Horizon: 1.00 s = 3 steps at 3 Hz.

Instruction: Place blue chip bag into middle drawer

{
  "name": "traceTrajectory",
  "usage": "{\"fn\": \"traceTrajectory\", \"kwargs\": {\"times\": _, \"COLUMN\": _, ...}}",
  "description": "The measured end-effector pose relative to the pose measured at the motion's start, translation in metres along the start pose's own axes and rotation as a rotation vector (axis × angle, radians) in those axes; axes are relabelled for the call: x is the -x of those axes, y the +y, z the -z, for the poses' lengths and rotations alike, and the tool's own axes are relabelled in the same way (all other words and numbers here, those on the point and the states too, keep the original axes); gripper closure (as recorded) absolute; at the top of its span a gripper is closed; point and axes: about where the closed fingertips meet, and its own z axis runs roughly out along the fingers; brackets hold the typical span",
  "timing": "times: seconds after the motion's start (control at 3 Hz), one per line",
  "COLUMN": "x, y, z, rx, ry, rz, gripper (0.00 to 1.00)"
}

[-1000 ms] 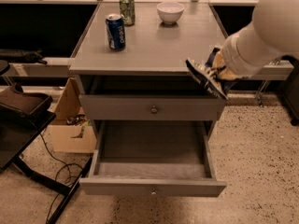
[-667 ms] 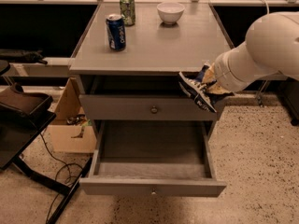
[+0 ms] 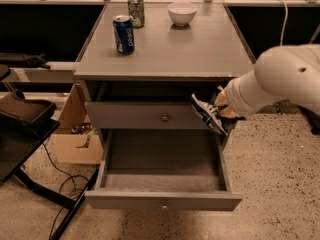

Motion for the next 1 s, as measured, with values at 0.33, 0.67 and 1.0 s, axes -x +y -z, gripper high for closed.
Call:
{"fn": "traceTrajectory", "kwargs": {"times": 0.33, "x": -0.011, "y": 0.054, "z": -0.063, "rx": 0.05, "ry": -0.029, "rz": -0.06, "gripper": 1.0}}
{"fn": "traceTrajectory", "kwargs": {"times": 0.67, "x": -0.037, "y": 0.102, "z": -0.137, "rx": 0.075, "ry": -0.07, "rz": -0.136, "gripper": 1.0}}
{"fn": "traceTrajectory", "kwargs": {"times": 1.0, "x": -0.055, "y": 0.134, "z": -0.201, "rx": 0.077, "ry": -0.121, "rz": -0.198, "gripper": 1.0}}
